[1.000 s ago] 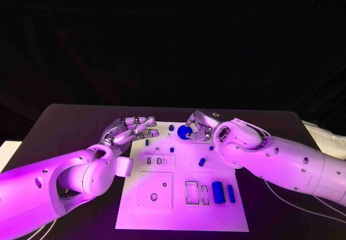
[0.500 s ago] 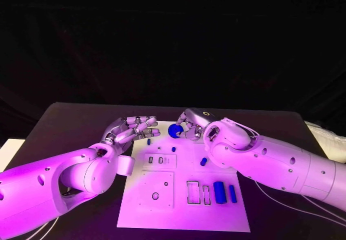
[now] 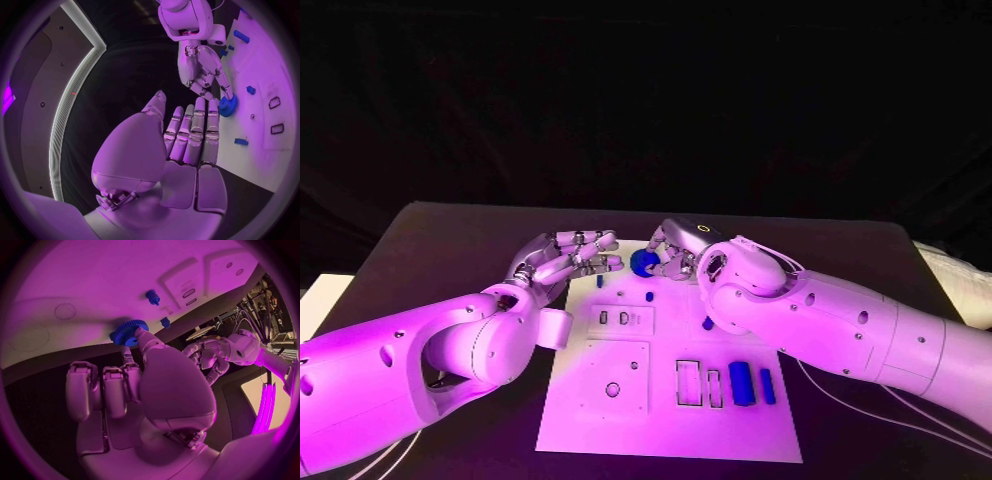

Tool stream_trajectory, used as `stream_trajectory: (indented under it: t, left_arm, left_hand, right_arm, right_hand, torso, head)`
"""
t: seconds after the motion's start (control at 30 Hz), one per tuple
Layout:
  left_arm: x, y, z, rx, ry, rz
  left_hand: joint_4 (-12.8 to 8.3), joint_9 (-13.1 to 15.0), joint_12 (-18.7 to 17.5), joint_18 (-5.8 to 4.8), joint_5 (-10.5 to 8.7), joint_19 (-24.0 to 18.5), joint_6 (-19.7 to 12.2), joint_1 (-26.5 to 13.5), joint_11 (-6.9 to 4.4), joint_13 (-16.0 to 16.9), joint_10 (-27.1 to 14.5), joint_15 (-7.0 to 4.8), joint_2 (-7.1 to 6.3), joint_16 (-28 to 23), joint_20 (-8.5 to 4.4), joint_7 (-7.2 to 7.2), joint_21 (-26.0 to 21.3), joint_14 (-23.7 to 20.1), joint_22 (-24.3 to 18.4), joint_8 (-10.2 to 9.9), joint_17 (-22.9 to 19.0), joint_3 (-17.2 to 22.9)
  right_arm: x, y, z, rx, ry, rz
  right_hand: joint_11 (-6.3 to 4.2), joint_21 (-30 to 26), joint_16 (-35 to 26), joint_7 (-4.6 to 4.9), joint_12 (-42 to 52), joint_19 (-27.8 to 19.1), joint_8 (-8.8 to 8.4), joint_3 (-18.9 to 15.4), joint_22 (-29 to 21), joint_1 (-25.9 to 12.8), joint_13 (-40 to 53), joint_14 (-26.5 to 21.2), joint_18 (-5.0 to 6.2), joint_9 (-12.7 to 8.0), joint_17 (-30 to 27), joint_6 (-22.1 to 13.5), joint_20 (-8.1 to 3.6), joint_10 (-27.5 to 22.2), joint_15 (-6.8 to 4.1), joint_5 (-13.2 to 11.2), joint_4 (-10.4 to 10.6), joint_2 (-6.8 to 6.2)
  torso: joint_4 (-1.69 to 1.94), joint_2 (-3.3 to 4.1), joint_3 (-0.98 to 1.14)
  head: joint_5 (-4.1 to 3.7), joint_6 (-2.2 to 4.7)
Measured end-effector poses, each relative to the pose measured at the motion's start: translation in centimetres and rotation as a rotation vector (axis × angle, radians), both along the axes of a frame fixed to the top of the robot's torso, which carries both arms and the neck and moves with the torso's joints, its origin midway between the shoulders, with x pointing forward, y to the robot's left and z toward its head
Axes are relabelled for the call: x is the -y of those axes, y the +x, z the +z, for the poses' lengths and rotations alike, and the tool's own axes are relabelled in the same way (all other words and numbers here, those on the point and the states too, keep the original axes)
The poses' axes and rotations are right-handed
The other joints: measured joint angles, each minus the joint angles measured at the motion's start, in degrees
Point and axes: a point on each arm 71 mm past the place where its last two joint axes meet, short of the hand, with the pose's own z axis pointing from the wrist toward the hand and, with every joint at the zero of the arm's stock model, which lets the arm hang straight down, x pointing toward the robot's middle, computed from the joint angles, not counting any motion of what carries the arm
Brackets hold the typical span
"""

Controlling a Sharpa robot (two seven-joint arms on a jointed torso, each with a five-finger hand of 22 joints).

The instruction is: Assemble the parts on the task board

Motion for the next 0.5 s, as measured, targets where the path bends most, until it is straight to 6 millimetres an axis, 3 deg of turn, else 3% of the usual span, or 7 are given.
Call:
stream_trajectory:
  t: [0.23,0.33,0.5]
  left_arm:
    - [0.04,-0.01,0.00,-0.001,-0.001,-0.001]
    - [0.03,-0.01,0.00,-0.001,0.000,-0.001]
    - [0.03,-0.02,0.00,-0.001,0.000,-0.001]
  left_hand:
    - [0.0,0.0,0.0,0.00,0.00,0.0,0.0,0.0,0.00,0.0,0.0,0.00,0.00,0.0,0.00,0.00,0.0,0.0,0.0,0.0,0.0,0.0]
    - [0.0,0.0,0.0,0.00,0.00,0.0,0.0,0.0,0.00,0.0,0.0,0.00,0.00,0.0,0.00,0.00,0.0,0.0,0.0,0.0,0.0,0.0]
    - [-0.1,0.0,0.0,0.00,0.00,0.0,0.0,0.2,0.00,0.0,0.0,0.00,0.23,0.0,0.00,0.00,0.0,0.0,0.0,0.0,0.0,0.2]
  right_arm:
    - [-0.17,-0.04,-0.20,-0.009,-0.002,0.004]
    - [-0.09,-0.02,-0.17,-0.008,-0.002,0.002]
    - [-0.11,-0.07,-0.27,-0.010,0.001,0.004]
  right_hand:
    - [0.00,0.0,0.0,-0.32,-1.0,0.0,-0.45,0.0,-0.1,-1.3,0.0,0.0,0.00,0.1,0.0,0.7,0.00,0.0,0.00,-1.2,0.0,-0.94]
    - [0.00,0.0,0.0,-0.41,-2.8,0.0,-1.09,0.0,-0.3,-2.2,0.0,0.0,0.00,2.8,0.0,0.7,0.00,0.0,0.00,-2.5,0.0,-1.60]
    - [0.88,0.0,0.0,0.29,-6.8,-0.4,-2.72,-1.0,-0.7,-3.5,0.0,0.0,0.00,2.4,0.0,-2.5,0.43,-1.5,0.44,-5.0,0.2,-2.44]
  torso:
    - [-0.03,0.00,0.02]
    - [-0.07,0.01,0.02]
    - [-0.10,0.03,0.05]
  head:
    - [0.01,-0.07]
    - [-0.14,-0.13]
    - [-0.19,-0.16]
